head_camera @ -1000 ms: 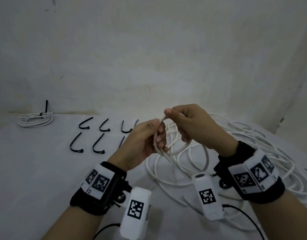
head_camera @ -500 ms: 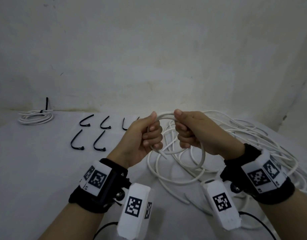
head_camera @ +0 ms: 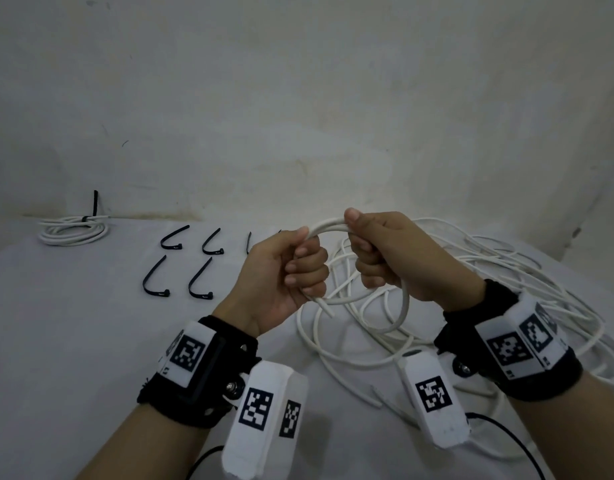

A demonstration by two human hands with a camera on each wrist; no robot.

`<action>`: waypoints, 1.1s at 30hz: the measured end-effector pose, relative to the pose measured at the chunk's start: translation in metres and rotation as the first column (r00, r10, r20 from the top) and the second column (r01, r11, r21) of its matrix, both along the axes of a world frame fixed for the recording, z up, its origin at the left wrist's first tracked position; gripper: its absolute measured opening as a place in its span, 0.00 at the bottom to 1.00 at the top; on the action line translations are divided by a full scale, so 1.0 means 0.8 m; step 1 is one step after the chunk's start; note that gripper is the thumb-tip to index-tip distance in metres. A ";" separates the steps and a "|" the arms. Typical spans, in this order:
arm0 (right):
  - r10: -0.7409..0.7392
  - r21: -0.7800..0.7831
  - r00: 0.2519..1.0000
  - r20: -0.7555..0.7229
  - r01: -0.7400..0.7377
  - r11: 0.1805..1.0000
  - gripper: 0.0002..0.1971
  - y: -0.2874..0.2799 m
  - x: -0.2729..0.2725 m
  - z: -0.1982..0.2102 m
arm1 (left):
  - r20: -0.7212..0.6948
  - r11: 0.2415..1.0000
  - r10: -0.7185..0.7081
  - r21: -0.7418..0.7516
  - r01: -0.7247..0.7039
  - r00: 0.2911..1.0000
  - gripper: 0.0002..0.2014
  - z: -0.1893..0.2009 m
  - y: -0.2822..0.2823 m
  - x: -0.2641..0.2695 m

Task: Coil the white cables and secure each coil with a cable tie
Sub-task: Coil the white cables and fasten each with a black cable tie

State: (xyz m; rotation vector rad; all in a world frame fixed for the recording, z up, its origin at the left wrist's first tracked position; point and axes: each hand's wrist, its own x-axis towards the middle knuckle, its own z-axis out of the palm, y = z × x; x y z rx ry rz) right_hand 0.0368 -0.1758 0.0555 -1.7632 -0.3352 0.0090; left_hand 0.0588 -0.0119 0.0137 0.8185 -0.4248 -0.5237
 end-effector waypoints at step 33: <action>0.005 -0.490 0.785 0.619 0.381 0.784 0.13 -0.096 0.007 -0.033 | -0.085 0.901 0.222 -0.364 -0.237 0.971 0.16 0.002 0.043 0.029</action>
